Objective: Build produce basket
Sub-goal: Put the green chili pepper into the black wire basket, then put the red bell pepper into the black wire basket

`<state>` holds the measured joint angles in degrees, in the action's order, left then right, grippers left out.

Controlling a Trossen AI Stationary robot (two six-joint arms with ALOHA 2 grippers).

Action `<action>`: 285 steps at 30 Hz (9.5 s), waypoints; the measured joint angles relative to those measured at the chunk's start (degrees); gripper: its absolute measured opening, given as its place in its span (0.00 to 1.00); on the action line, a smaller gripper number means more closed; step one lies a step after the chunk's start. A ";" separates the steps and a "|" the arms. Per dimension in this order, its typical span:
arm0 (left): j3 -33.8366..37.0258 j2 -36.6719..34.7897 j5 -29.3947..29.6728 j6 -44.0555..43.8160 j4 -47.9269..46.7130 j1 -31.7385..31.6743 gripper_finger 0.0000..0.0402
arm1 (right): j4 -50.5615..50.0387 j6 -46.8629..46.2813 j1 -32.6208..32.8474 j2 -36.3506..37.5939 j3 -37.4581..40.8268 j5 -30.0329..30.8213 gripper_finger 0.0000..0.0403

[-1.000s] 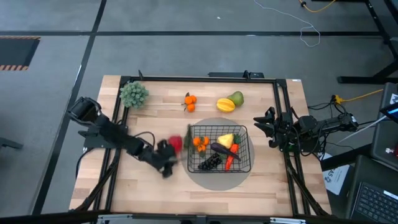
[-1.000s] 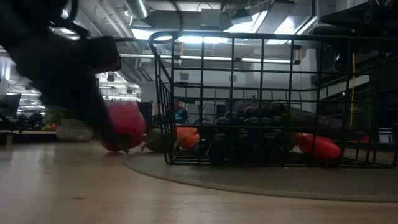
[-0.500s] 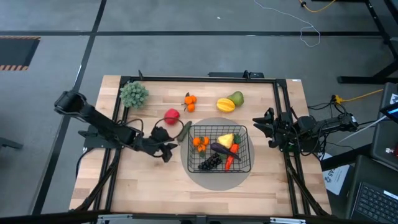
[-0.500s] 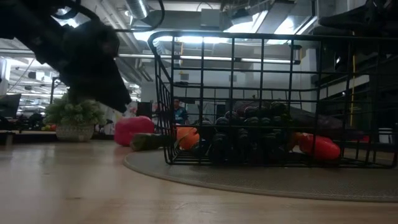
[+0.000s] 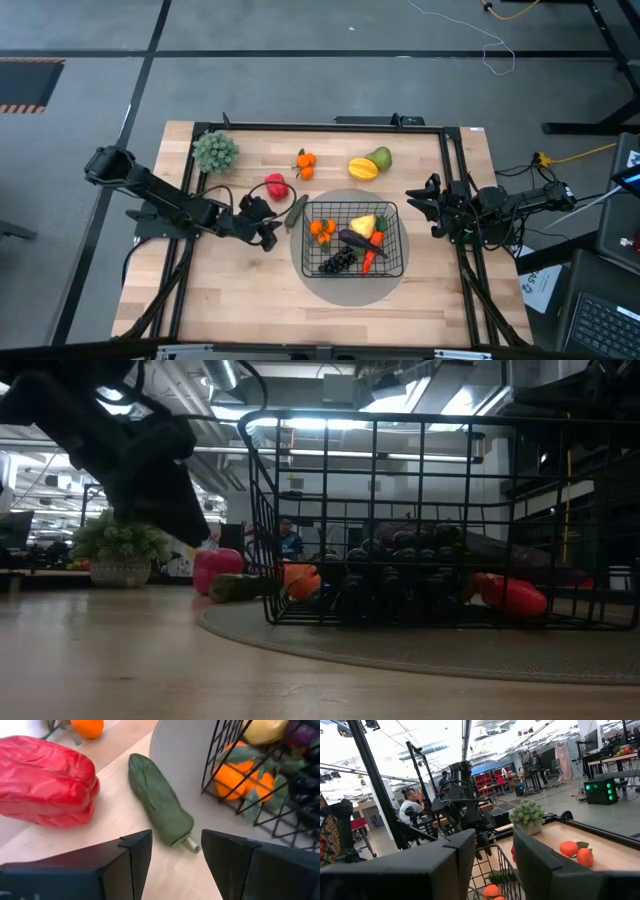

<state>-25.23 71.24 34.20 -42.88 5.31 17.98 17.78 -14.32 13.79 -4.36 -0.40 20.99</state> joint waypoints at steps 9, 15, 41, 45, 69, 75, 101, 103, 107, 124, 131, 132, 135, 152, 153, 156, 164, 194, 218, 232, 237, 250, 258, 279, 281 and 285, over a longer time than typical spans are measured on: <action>0.00 0.00 -0.24 -0.08 2.02 -0.09 0.40 | 0.00 1.27 0.01 0.00 0.00 0.00 0.33; 0.00 0.00 -0.35 -0.39 1.91 -0.08 0.40 | 0.00 1.02 0.00 0.00 0.00 0.00 0.33; 0.00 16.04 -1.87 -5.19 11.91 0.50 0.40 | -0.04 1.05 0.00 0.00 0.00 0.00 0.33; 0.00 17.99 -1.93 -5.19 15.53 0.47 0.40 | -0.05 1.05 0.01 0.00 -0.01 0.00 0.33; 0.00 18.43 -0.05 -12.08 13.76 -0.36 0.40 | -0.07 1.05 0.00 0.00 0.00 0.00 0.33; 0.00 18.43 -0.10 -12.21 13.80 -0.73 0.40 | -0.04 1.05 0.01 0.00 0.00 0.02 0.33; 0.00 18.43 2.10 -10.61 13.22 -0.82 0.02 | -0.06 0.85 -0.01 0.00 0.00 0.01 0.33; 0.00 18.43 3.88 -10.62 13.22 -0.84 0.01 | -0.05 0.85 0.00 0.00 0.00 0.00 0.33; 0.00 16.98 7.19 -10.59 13.19 -0.84 0.01 | -0.05 0.85 0.01 -0.01 0.00 0.00 0.33; -0.02 7.46 20.97 0.84 21.28 -0.84 0.00 | -0.07 0.85 0.01 -0.02 -0.01 0.00 0.33; -0.02 7.43 14.70 17.76 41.46 -0.65 0.00 | -0.06 0.85 -0.01 -0.02 0.00 0.00 0.33; -0.02 7.43 12.10 19.21 43.50 -0.68 0.00 | -0.06 0.85 0.01 -0.02 -0.01 0.00 0.33; -0.02 7.45 7.15 21.32 47.21 -0.59 0.00 | -0.07 0.85 0.01 -0.02 -0.01 0.00 0.33; -10.01 7.50 -5.63 31.33 40.26 0.19 0.00 | -0.07 0.85 -0.01 -0.02 -0.01 0.00 0.33; -10.65 7.50 -5.64 31.28 38.47 0.14 0.00 | -0.07 0.85 0.00 -0.02 -0.01 0.00 0.33; -11.70 7.50 -5.63 29.42 33.32 0.15 0.00 | -0.07 0.85 0.00 -0.02 0.00 0.00 0.33; -11.80 7.52 -6.86 28.03 31.66 0.15 0.00 | -0.07 0.86 -0.01 -0.02 -0.01 0.00 0.33; -16.31 15.91 -9.65 28.47 35.83 -1.12 0.08 | -0.59 -0.33 0.00 0.00 0.00 -0.02 0.33; -16.28 15.87 -9.65 28.49 35.79 -1.10 0.08 | -0.59 -0.21 0.00 0.00 0.00 -0.02 0.33; -16.24 15.87 -9.63 28.50 35.75 -1.10 0.08 | -0.59 -0.20 0.00 0.00 0.00 -0.02 0.33; -16.24 15.86 -9.63 28.50 35.75 -1.10 0.08 | -0.63 -0.20 -0.01 0.00 -0.02 -0.02 0.33; -16.20 15.85 -9.63 28.51 33.65 -1.08 0.08 | -2.45 -0.33 0.00 -0.02 0.00 -0.01 0.33; -16.20 15.85 -8.80 35.91 33.69 -1.58 0.18 | -2.51 -0.34 0.01 -0.02 0.00 0.00 0.33; -16.20 11.37 2.07 29.81 31.32 -8.01 0.39 | -2.62 -2.03 0.00 -0.02 -0.01 -0.02 0.33; -16.22 8.69 6.39 31.63 28.40 -8.55 0.39 | -2.62 -2.06 -0.01 -0.02 -0.02 -0.02 0.33; -16.27 2.08 20.13 31.74 14.53 -9.18 0.38 | -2.72 -2.07 0.00 -0.02 0.00 -0.02 0.33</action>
<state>-41.50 73.32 54.34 -11.14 19.84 8.81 15.06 -16.40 13.80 -4.38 -0.40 20.97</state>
